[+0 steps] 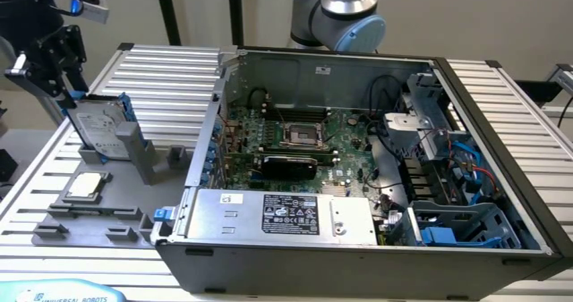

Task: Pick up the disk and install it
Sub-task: 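Pick up the disk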

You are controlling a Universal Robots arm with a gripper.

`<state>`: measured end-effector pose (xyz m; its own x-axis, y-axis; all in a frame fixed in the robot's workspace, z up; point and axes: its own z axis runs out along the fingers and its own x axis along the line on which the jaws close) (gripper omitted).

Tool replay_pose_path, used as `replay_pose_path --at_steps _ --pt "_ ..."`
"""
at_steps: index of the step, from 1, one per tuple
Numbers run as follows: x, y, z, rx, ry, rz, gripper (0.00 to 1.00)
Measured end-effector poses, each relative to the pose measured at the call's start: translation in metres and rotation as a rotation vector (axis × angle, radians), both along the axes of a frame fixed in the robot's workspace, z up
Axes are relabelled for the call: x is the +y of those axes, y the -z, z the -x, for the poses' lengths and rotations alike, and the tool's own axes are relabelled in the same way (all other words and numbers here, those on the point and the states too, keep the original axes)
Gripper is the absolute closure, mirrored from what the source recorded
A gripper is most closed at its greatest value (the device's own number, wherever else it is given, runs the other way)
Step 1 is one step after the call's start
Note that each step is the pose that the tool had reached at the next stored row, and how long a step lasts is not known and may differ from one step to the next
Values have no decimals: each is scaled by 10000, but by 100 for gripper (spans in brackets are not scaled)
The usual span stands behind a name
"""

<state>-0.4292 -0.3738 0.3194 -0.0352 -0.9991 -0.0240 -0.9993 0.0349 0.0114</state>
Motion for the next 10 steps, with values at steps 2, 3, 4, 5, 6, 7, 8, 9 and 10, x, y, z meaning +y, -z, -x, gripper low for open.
replay_pose_path --at_steps 2,3,4,5,6,7,8,9,10 --pt "0 36 0 0 3 0 52" --pt "0 55 0 0 3 0 52" --pt "0 73 0 -1 3 0 52" --pt "0 91 0 -1 3 -1 52" --pt "0 109 0 0 3 0 52" --pt "0 127 0 0 3 0 52" --pt "0 145 0 0 3 0 52" --pt "0 164 0 -1 3 -1 52" --pt "-1 182 0 -1 2 0 52"
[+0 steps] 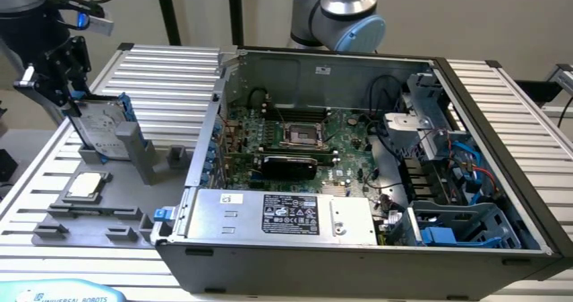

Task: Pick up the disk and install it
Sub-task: 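Pick up the disk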

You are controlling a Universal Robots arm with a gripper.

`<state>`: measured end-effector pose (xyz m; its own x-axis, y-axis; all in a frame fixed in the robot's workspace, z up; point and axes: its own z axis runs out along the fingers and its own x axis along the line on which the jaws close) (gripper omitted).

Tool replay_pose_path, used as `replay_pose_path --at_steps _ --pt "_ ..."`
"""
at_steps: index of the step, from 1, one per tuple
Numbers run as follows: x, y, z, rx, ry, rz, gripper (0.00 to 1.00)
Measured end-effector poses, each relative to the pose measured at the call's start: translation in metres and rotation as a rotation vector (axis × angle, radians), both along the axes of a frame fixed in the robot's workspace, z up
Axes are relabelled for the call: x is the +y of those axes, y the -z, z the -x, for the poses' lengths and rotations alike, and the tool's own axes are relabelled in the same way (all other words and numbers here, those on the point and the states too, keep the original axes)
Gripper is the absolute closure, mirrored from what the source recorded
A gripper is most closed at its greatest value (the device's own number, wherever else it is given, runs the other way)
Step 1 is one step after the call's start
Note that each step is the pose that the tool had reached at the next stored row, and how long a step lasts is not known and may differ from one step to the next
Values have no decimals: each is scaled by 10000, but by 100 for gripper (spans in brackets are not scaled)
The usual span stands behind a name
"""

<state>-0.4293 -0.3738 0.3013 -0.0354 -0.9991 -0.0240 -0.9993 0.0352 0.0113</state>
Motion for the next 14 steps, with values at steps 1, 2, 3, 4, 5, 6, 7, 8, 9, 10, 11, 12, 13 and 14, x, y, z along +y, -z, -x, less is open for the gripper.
replay_pose_path --at_steps 1,2,3,4,5,6,7,8,9,10,11,12,13,14 --pt "1 20 1 0 2 0 52" --pt "1 37 2 1 2 0 52" --pt "1 52 2 0 2 0 52" --pt "1 67 2 1 1 0 52" --pt "1 81 1 0 1 0 52" --pt "1 91 1 0 1 0 52" --pt "1 97 2 0 1 0 52" --pt "0 101 3 2 2 1 52" --pt "0 103 4 3 2 2 52" --pt "0 104 4 3 1 2 52" --pt "1 107 5 0 2 0 52" --pt "1 109 9 -2 2 0 52" --pt "1 109 13 -2 2 0 52" --pt "1 109 14 -3 1 1 52"
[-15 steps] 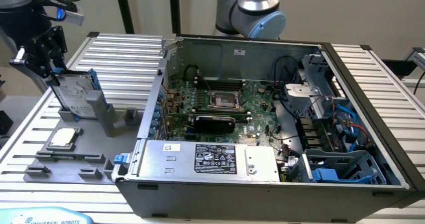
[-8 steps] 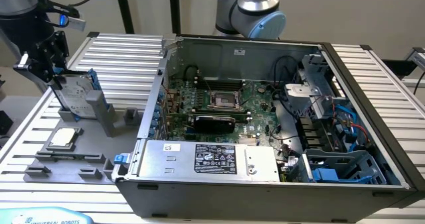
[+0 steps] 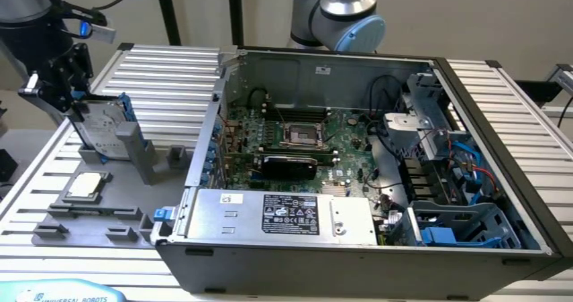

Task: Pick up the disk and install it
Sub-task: 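Pick up the disk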

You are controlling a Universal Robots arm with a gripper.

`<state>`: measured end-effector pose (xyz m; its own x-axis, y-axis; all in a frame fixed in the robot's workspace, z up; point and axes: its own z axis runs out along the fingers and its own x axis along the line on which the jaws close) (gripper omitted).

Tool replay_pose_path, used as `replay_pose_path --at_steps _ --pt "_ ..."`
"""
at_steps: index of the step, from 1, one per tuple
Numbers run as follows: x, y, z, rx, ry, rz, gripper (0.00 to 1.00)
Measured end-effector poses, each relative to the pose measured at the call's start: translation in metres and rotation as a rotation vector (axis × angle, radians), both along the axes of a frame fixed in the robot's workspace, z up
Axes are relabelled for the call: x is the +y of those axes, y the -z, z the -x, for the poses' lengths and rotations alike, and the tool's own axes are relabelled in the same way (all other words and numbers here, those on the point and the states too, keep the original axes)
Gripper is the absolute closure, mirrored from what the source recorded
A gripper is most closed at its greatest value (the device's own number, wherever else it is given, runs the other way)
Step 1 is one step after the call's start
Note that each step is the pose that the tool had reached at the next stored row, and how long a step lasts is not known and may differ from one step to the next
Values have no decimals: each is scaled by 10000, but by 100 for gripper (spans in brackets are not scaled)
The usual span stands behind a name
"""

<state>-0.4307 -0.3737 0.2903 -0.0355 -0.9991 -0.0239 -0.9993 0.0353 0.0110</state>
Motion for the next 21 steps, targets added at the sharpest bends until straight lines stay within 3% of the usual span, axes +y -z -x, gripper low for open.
replay_pose_path --at_steps 8,11,21 --pt "0 2 3 1 0 0 54" --pt "0 2 3 2 0 0 67" --pt "-33 2 3 1 0 0 67"
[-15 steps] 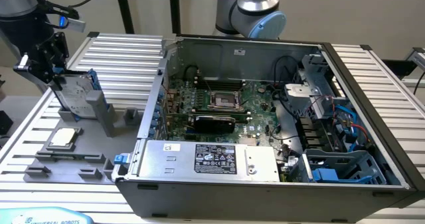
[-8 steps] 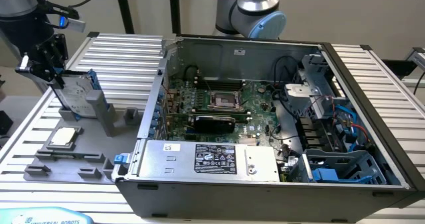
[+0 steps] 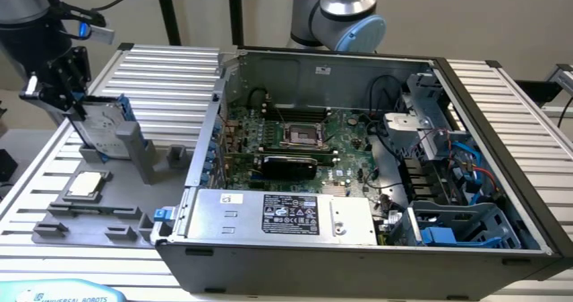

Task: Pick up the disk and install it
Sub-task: 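Pick up the disk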

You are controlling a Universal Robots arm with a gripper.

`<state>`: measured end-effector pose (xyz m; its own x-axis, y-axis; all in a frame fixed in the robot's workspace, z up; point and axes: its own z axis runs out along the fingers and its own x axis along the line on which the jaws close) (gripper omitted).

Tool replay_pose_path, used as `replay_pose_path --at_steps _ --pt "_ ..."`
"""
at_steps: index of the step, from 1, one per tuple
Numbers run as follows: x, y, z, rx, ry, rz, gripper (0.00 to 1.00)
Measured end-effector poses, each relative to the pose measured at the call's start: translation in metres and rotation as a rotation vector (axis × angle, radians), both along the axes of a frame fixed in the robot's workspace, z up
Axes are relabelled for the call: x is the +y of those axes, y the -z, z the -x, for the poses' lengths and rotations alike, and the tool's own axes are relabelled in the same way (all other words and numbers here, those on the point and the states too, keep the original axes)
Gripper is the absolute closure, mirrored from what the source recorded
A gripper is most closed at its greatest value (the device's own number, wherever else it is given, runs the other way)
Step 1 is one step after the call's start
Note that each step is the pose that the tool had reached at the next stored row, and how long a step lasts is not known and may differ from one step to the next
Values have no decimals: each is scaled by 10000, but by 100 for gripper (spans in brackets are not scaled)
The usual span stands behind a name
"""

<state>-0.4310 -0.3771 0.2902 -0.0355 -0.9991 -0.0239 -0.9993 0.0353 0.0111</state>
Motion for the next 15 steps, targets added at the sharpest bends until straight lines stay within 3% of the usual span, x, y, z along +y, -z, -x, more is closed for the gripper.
replay_pose_path --at_steps 15 --pt "-12 -3 0 -2 0 0 67"
